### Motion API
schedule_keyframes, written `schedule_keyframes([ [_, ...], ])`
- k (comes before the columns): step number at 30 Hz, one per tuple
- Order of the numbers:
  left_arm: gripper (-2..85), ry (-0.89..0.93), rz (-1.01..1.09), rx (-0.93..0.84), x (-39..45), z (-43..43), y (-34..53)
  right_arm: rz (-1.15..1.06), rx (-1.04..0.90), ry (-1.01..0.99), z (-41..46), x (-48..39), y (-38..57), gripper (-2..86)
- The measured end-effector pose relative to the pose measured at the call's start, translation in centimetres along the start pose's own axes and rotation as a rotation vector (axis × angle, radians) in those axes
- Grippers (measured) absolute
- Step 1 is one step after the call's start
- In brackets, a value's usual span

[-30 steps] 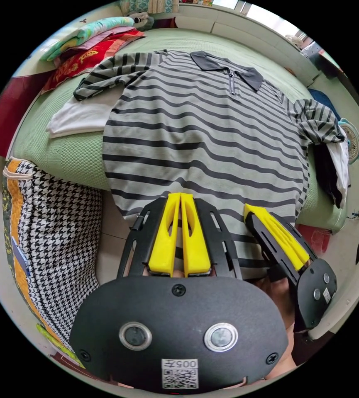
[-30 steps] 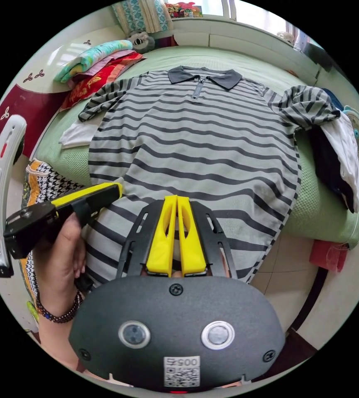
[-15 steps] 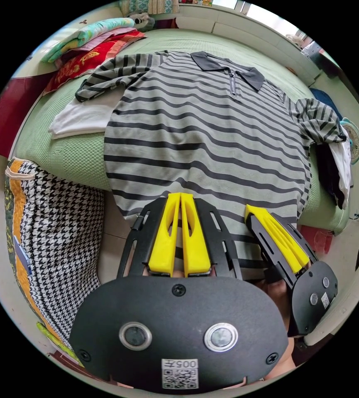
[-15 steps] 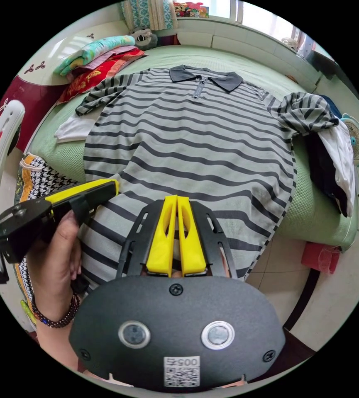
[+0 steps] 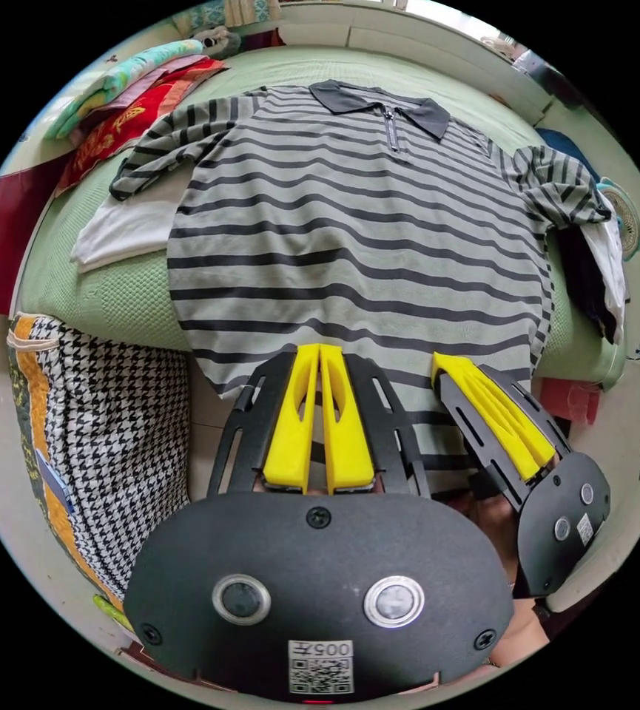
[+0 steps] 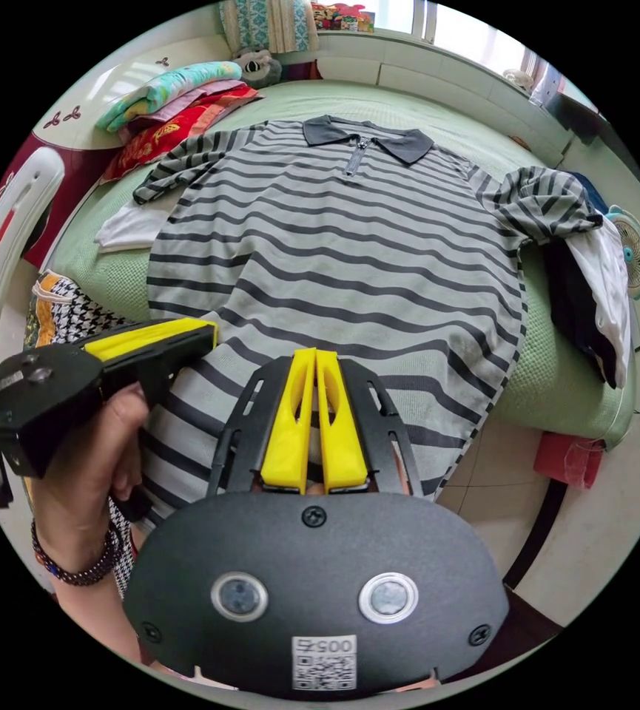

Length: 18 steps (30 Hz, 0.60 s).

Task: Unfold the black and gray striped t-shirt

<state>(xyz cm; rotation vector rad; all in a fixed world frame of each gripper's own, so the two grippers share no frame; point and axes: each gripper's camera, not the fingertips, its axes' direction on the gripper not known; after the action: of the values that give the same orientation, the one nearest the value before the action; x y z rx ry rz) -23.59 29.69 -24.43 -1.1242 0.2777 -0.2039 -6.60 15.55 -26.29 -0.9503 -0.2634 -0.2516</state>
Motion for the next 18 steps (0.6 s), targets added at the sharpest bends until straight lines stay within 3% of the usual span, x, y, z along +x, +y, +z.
schedule_keyframes([
  [10, -0.5, 0.006, -0.018, 0.011, -1.8, -1.0, 2.5, -0.007, -0.006, -0.004, -1.0, -0.1, 0.5, -1.3],
  [18, -0.3, 0.055, 0.042, 0.296, -4.1, -5.2, 7.1, -0.019, 0.003, -0.013, -2.0, 0.3, 1.0, -1.4],
])
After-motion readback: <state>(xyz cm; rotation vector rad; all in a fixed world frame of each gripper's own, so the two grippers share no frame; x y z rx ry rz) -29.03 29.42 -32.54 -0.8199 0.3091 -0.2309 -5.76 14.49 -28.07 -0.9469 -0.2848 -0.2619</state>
